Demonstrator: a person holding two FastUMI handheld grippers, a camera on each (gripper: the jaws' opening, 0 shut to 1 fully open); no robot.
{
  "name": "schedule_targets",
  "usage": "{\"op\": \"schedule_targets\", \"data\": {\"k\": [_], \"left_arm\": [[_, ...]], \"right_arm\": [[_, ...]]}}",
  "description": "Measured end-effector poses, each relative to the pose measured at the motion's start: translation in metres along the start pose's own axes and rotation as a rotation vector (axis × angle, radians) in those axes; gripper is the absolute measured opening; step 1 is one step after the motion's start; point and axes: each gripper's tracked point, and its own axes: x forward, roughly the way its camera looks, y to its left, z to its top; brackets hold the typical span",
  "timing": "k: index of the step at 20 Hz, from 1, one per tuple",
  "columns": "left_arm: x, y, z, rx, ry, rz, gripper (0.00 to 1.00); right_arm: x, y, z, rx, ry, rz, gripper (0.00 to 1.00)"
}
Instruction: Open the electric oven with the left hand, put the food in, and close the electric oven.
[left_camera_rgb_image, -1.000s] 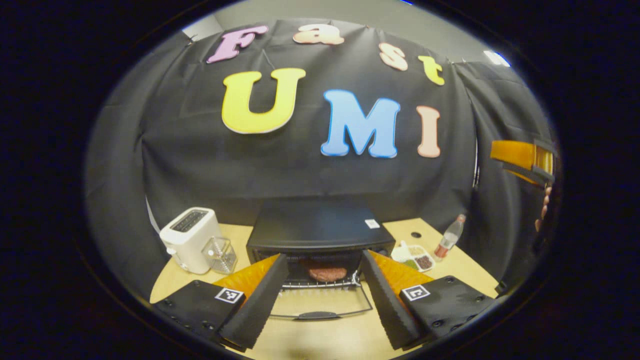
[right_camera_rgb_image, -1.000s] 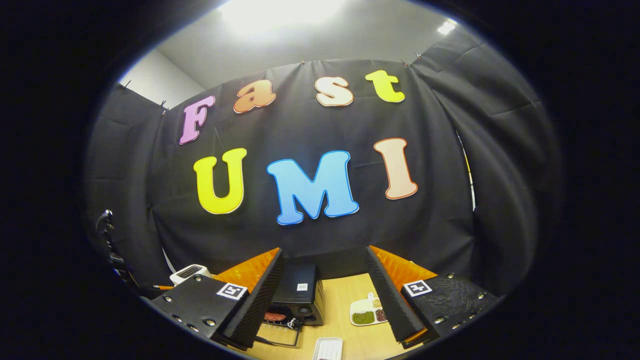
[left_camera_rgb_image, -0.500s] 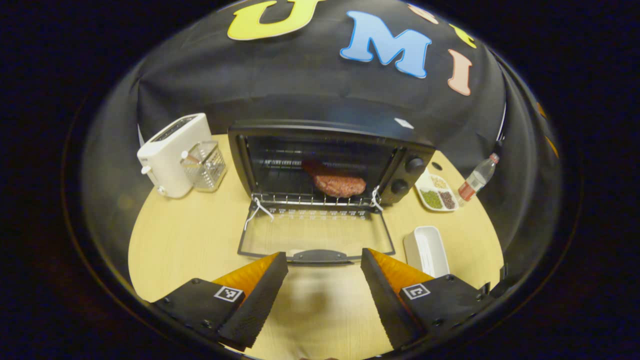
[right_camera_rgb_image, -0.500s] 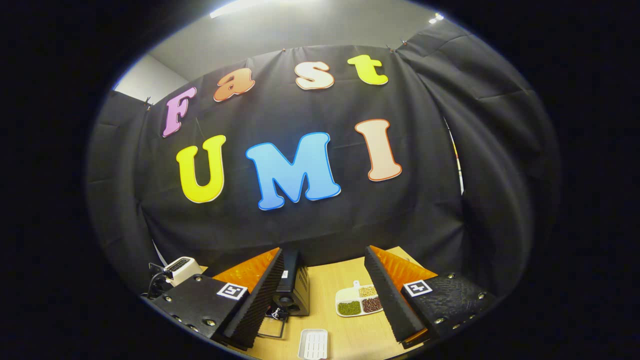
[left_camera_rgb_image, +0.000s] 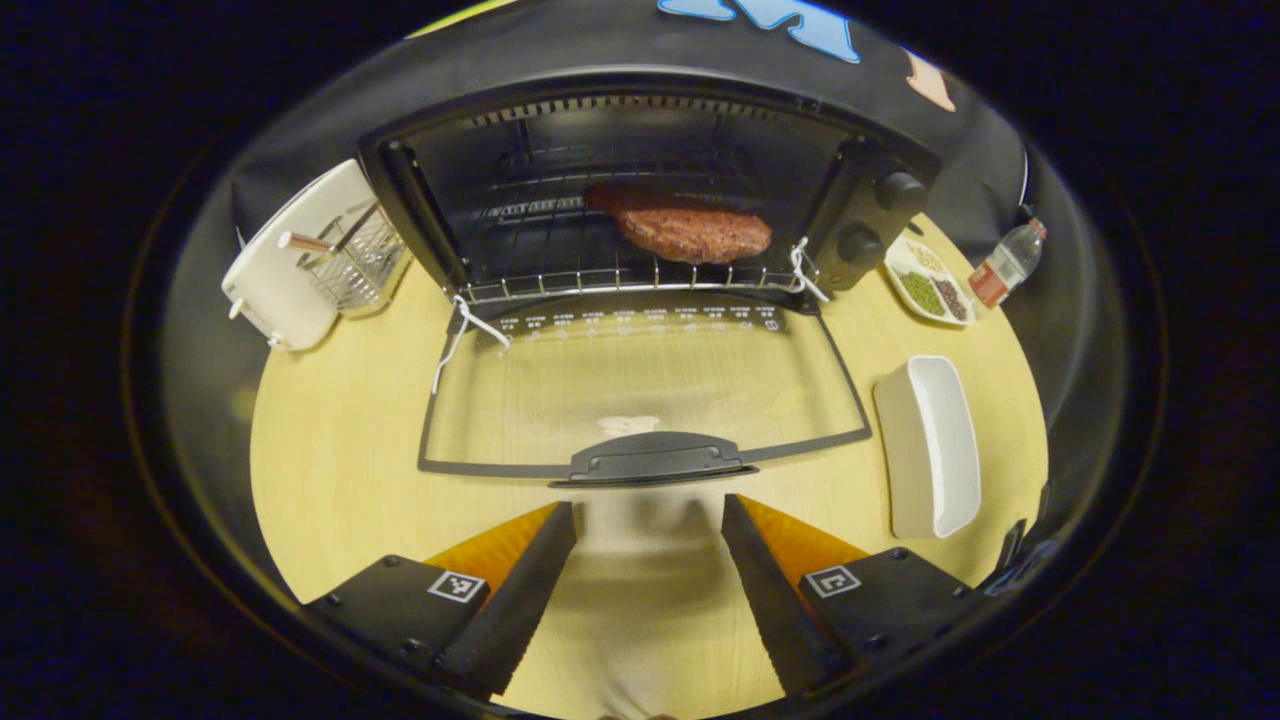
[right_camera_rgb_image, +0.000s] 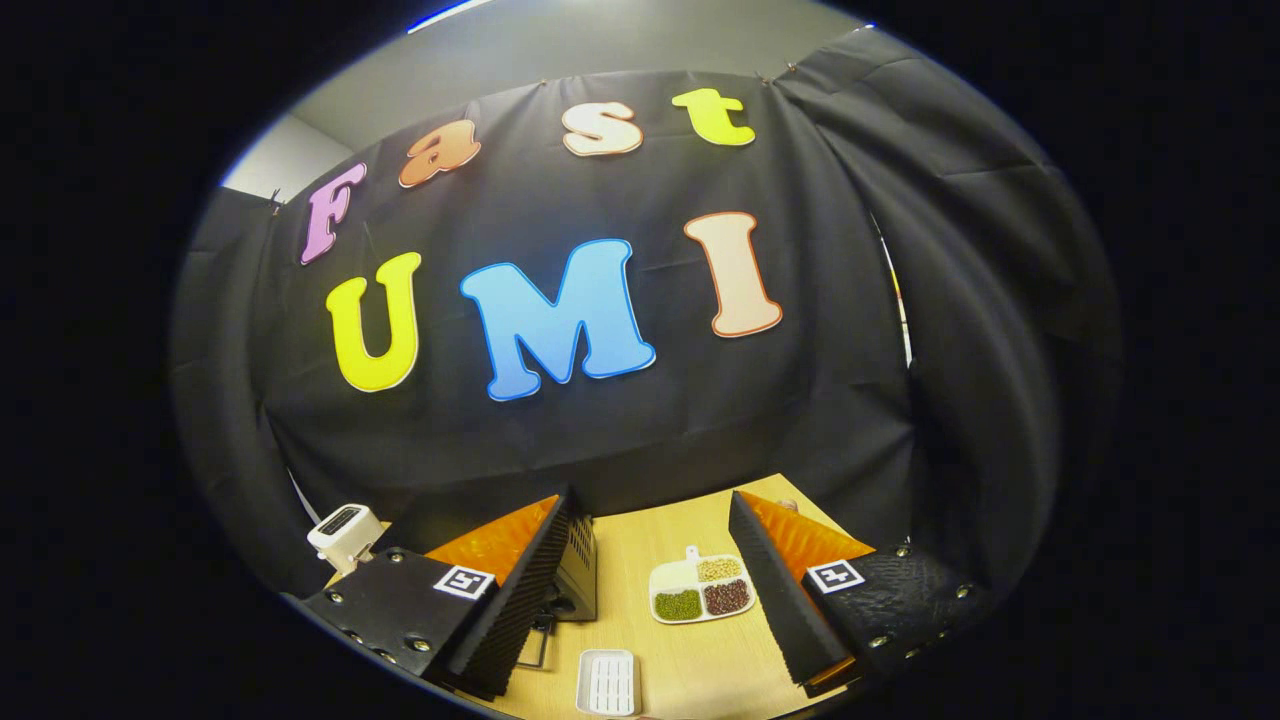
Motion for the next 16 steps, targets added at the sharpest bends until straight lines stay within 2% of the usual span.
{"op": "schedule_targets", "data": {"k": [3, 4, 5, 8, 10, 13, 14, 16], "left_arm": [[0.012, 0.001, -0.001, -0.007, 0.033, 0.003, 1.0], [0.015, 0.002, -0.001, -0.01, 0.042, 0.009, 0.96], [0.019, 0.003, -0.002, -0.008, 0.057, 0.017, 1.0], [0.027, 0.005, 0.001, -0.028, 0.076, 0.023, 0.96], [0.029, 0.005, 0.001, -0.033, 0.092, 0.016, 0.99], [0.022, 0.004, 0.004, -0.03, 0.075, 0.007, 1.0], [0.017, 0.004, 0.004, -0.034, 0.064, 0.004, 0.96], [0.006, 0.003, 0.007, -0.029, 0.04, 0.001, 0.99]], "right_arm": [[0.001, -0.007, 0.001, 0.0, 0.002, -0.017, 0.98], [0.002, -0.008, 0.001, 0.003, 0.0, -0.021, 0.98], [0.003, -0.008, 0.002, 0.006, 0.001, -0.022, 0.98], [0.004, -0.009, 0.004, -0.012, -0.002, -0.025, 0.98], [0.004, -0.005, 0.006, -0.02, -0.009, -0.019, 0.98], [0.005, -0.002, 0.004, -0.021, -0.004, -0.012, 0.98], [0.005, -0.001, 0.004, -0.02, -0.003, -0.009, 0.98], [0.005, 0.003, 0.004, -0.021, -0.003, 0.0, 0.98]]}}
